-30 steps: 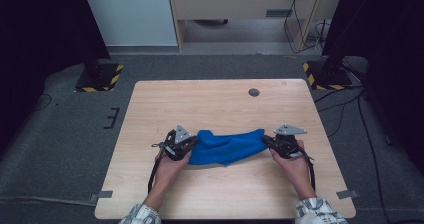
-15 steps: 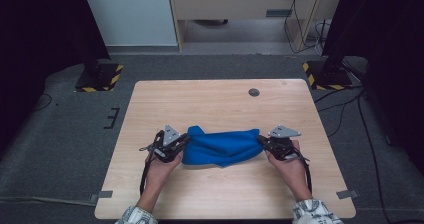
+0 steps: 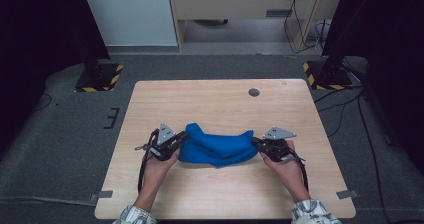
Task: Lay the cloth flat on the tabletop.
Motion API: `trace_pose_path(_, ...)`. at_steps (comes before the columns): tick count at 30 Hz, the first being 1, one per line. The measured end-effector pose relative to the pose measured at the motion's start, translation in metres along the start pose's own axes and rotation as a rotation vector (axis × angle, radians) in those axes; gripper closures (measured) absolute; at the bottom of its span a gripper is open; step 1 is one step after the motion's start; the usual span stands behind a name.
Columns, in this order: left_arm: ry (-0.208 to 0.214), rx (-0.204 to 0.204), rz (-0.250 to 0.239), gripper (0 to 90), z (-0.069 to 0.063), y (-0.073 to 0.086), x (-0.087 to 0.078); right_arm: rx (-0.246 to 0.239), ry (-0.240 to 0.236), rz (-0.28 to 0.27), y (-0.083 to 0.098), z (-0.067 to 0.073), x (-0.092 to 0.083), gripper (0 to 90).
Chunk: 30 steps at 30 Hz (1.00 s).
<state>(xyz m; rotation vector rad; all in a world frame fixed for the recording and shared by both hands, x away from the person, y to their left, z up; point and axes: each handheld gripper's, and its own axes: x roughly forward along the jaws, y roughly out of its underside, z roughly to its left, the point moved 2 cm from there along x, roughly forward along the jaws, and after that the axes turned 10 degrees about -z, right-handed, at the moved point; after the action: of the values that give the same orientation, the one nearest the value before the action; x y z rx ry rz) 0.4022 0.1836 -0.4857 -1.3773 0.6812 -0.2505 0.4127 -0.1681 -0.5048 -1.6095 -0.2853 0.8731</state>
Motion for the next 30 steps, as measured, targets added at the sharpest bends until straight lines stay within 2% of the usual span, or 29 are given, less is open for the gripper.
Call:
trace_pose_path(4,0.005,-0.01,-0.014,83.8,0.0,-0.004,-0.005,0.008,-0.01,-0.003,0.0,0.002,-0.001,88.0)
trace_pose_path(7,0.011,-0.034,0.042,84.6,-0.001,0.0,-0.009,0.02,-0.009,-0.005,-0.001,0.003,-0.004,88.1)
trace_pose_path(10,0.01,-0.022,0.092,85.0,-0.003,0.007,-0.014,0.028,-0.004,0.011,0.001,0.004,-0.007,88.1)
trace_pose_path(14,0.025,-0.031,0.141,83.7,-0.003,0.019,-0.013,0.03,0.0,0.054,0.008,0.004,-0.006,88.1)
trace_pose_path(16,0.024,-0.041,0.139,80.0,-0.003,0.022,-0.009,0.014,0.011,0.076,0.011,0.004,-0.003,88.1)
trace_pose_path(18,0.002,-0.039,0.141,70.0,-0.003,0.025,-0.005,0.002,0.023,0.097,0.014,0.004,0.0,88.1)
trace_pose_path(19,-0.007,-0.048,0.156,61.8,-0.002,0.028,-0.002,-0.003,0.037,0.112,0.015,0.003,0.001,88.1)
trace_pose_path(20,-0.007,-0.051,0.164,58.3,-0.002,0.03,0.001,-0.002,0.047,0.129,0.018,0.001,0.003,88.1)
trace_pose_path(23,-0.007,-0.047,0.207,55.3,-0.001,0.038,0.006,0.015,0.07,0.162,0.023,-0.004,0.006,88.1)
trace_pose_path(27,0.0,-0.035,0.27,60.6,-0.001,0.045,0.011,0.032,0.096,0.172,0.025,-0.009,0.005,88.0)
trace_pose_path(29,0.017,-0.034,0.29,68.8,-0.002,0.046,0.012,0.035,0.102,0.166,0.025,-0.01,0.005,87.8)
trace_pose_path(30,0.016,-0.033,0.292,70.1,-0.002,0.047,0.012,0.036,0.104,0.165,0.025,-0.011,0.005,87.8)
